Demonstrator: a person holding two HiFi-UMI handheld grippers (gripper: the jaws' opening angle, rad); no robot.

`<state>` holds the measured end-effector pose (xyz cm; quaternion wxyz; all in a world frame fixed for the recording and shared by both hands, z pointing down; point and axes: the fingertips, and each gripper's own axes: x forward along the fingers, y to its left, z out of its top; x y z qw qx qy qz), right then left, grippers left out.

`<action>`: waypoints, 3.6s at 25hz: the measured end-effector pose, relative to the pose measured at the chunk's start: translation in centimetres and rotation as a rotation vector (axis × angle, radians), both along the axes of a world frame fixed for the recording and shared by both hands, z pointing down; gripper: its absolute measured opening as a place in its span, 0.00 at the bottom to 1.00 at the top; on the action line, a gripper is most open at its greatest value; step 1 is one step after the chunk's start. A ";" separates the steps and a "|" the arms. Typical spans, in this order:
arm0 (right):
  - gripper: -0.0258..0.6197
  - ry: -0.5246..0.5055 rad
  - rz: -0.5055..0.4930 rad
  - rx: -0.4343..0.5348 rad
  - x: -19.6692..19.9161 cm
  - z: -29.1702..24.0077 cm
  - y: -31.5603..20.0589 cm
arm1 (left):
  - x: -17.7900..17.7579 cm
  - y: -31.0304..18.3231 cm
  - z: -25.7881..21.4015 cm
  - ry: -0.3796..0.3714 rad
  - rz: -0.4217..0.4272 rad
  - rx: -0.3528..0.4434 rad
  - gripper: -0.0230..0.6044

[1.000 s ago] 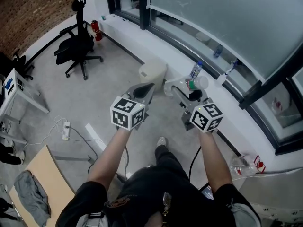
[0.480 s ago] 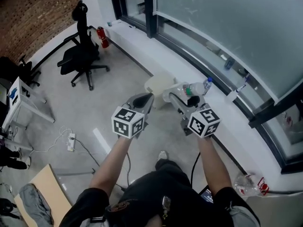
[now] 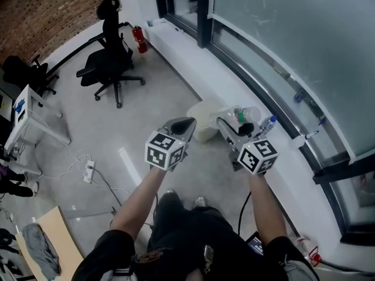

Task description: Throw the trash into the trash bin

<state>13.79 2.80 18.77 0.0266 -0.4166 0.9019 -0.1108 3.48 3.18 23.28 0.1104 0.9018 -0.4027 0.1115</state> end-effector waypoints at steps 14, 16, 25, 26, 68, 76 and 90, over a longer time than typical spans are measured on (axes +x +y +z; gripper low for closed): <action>0.51 0.033 0.100 -0.081 -5.0 4.5 -13.0 | -5.3 -15.3 6.3 0.008 0.101 -0.092 0.05; 0.51 0.028 0.114 -0.093 -5.7 5.2 -14.9 | -6.0 -17.2 7.1 0.015 0.124 -0.103 0.05; 0.51 0.089 0.146 -0.168 -6.0 12.3 -21.1 | -6.2 -22.6 16.2 -0.035 0.163 -0.212 0.05; 0.51 0.096 0.141 -0.174 -5.8 13.3 -21.4 | -5.9 -22.8 17.5 -0.047 0.161 -0.221 0.05; 0.51 0.145 0.094 -0.306 -5.4 40.4 -21.5 | -2.8 -26.7 58.1 -0.240 0.159 -0.493 0.04; 0.51 0.147 0.104 -0.311 -6.3 40.5 -20.9 | -2.9 -26.5 58.2 -0.243 0.137 -0.459 0.04; 0.51 0.214 0.142 -0.320 -4.0 42.9 -22.4 | -2.7 -27.1 56.5 -0.249 0.168 -0.444 0.05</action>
